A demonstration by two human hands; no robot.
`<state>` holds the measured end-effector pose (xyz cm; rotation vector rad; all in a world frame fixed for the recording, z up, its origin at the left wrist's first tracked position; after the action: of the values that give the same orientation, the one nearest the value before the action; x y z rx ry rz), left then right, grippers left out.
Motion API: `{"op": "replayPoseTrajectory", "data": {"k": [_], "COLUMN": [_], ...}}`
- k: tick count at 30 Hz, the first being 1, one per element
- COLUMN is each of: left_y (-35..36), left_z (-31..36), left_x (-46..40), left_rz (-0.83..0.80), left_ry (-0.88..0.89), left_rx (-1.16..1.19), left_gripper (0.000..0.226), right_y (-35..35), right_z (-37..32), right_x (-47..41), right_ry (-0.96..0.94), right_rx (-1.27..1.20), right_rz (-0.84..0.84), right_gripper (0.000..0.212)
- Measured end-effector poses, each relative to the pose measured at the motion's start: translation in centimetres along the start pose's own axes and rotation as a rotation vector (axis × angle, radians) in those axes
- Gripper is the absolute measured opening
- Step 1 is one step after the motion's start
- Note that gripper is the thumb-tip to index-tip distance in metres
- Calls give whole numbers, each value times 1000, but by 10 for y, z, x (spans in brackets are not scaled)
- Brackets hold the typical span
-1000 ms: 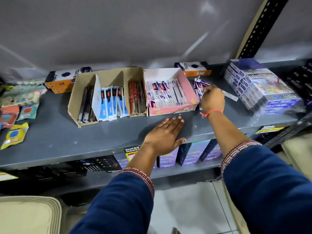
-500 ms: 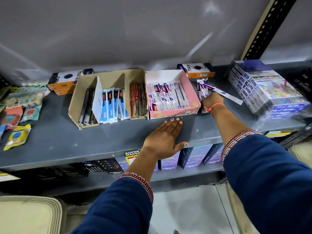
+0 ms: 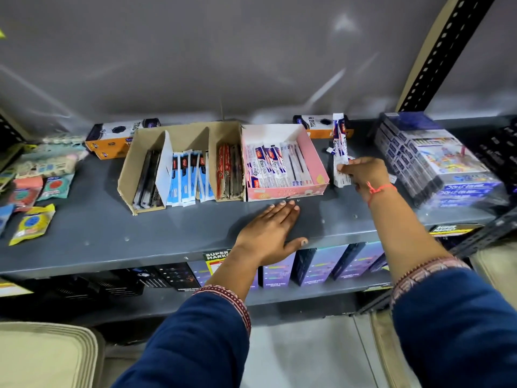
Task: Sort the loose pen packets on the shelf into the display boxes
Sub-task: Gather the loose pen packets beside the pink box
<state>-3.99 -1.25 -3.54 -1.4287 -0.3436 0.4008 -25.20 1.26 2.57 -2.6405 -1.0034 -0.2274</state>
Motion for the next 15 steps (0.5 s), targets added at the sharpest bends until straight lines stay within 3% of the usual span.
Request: {"op": "replayPoseTrajectory", "data": {"k": [7,12,15], "left_y": [-1,-7,-9], "left_z": [-5,-1,1], "left_x": [0,2,-3], "left_rz": [25,67,6], "left_ry": [-129,-62,-52], "left_rx": [117,111,105], "left_gripper": [71,58,57], "right_y": [12,30,38], "right_z": [8,28,31], "right_x": [81,132,147], "right_ry": [-9,-14,-22], "right_rx": [-226,-214,-230], "right_rz": [-265,-385,-444], "right_gripper": [33,28,26]}}
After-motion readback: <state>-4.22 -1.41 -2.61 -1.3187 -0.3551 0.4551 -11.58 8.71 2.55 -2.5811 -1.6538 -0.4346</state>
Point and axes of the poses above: each hand's wrist, its own x-axis away from the middle knuckle, its own y-axis out of the palm, z = x × y, the point moved 3 cm from there along -x, towards the middle knuckle
